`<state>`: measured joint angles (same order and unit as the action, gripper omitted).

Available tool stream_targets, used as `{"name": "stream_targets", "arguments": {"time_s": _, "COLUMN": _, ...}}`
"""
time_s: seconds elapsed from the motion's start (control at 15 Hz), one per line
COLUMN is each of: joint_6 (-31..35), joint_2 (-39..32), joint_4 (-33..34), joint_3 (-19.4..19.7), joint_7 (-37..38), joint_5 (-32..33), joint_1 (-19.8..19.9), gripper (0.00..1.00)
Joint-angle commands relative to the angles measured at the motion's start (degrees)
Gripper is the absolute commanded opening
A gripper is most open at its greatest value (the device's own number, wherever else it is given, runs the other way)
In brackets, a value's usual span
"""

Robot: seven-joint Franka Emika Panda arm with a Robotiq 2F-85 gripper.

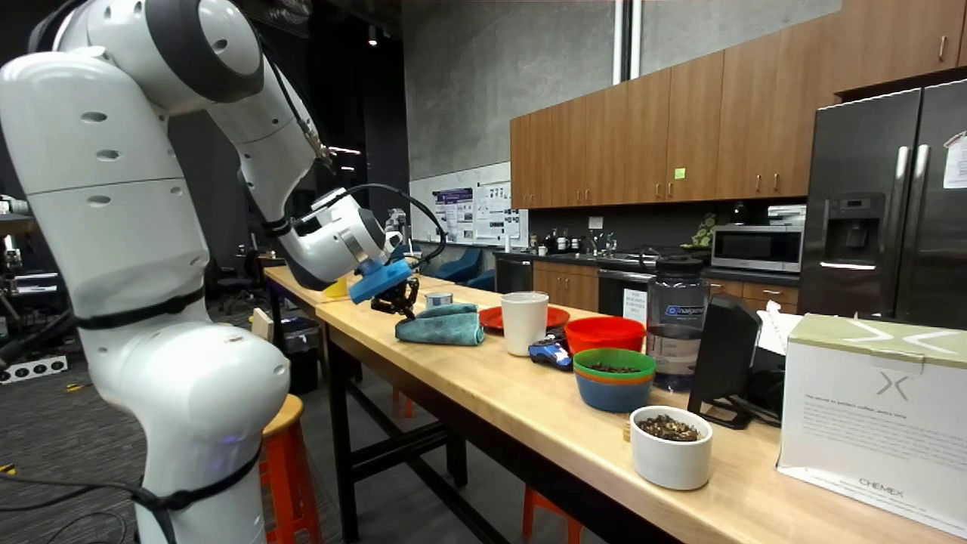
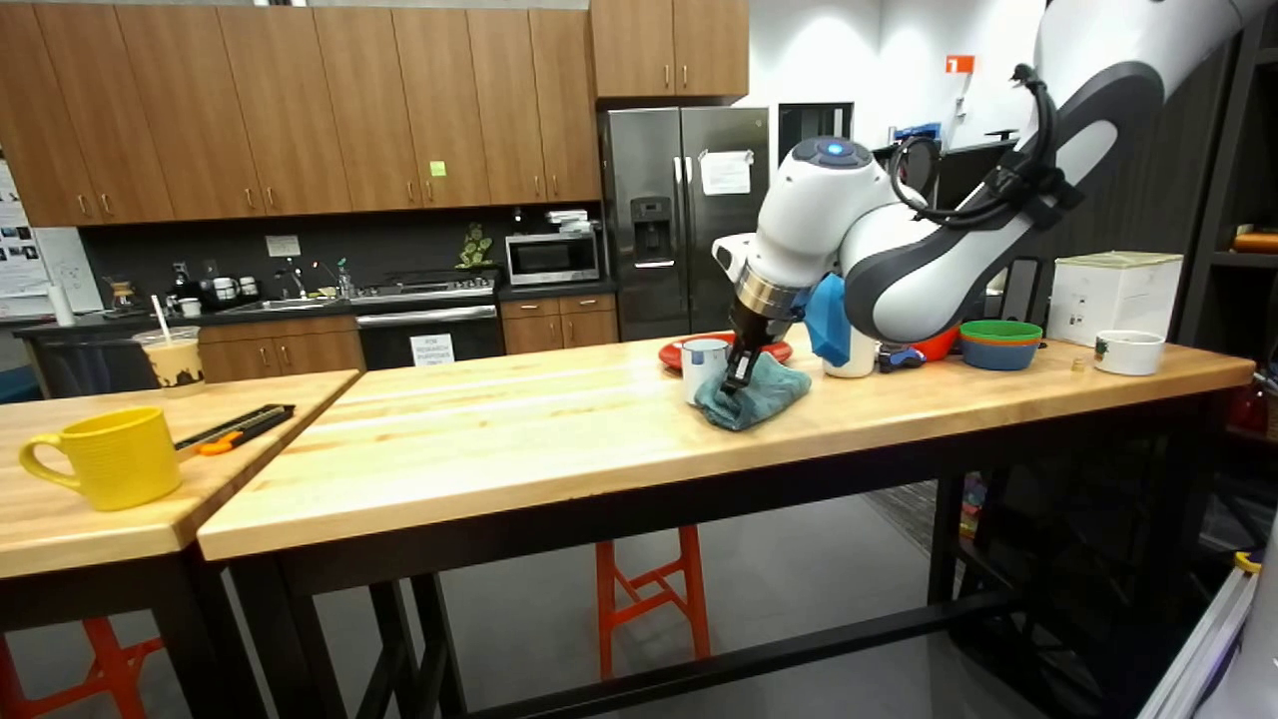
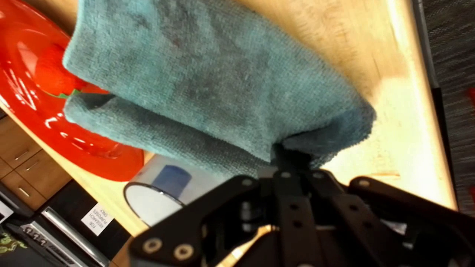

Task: Lift the towel from the table, move the cup to the left and then unfold the towel

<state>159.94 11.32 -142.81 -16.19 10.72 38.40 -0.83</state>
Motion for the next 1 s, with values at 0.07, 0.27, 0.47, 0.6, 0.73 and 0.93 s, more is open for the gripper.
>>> {"name": "stream_targets", "arguments": {"time_s": 0.07, "joint_6": 0.4, "joint_2": 1.9, "joint_4": 0.7, "joint_3": 0.7, "joint_7": 3.2, "joint_5": 6.2, "joint_1": 4.2, "gripper": 0.0}}
{"name": "stream_targets", "arguments": {"time_s": 0.27, "joint_6": -0.9, "joint_2": 5.2, "joint_4": 0.1, "joint_3": 1.5, "joint_7": 6.9, "joint_5": 11.5, "joint_1": 8.4, "gripper": 0.0}}
{"name": "stream_targets", "arguments": {"time_s": 0.47, "joint_6": -2.7, "joint_2": 9.2, "joint_4": -0.3, "joint_3": 2.4, "joint_7": 10.1, "joint_5": 16.9, "joint_1": 12.9, "gripper": 0.0}}
{"name": "stream_targets", "arguments": {"time_s": 0.6, "joint_6": -4.2, "joint_2": 12.0, "joint_4": -0.3, "joint_3": 2.9, "joint_7": 11.7, "joint_5": 20.0, "joint_1": 15.7, "gripper": 0.0}}
{"name": "stream_targets", "arguments": {"time_s": 0.73, "joint_6": -5.7, "joint_2": 14.1, "joint_4": 0.0, "joint_3": 3.0, "joint_7": 12.7, "joint_5": 22.5, "joint_1": 18.0, "gripper": 0.0}}
{"name": "stream_targets", "arguments": {"time_s": 0.93, "joint_6": -6.8, "joint_2": 15.7, "joint_4": 1.5, "joint_3": 2.3, "joint_7": 14.7, "joint_5": 25.7, "joint_1": 20.6, "gripper": 0.0}}
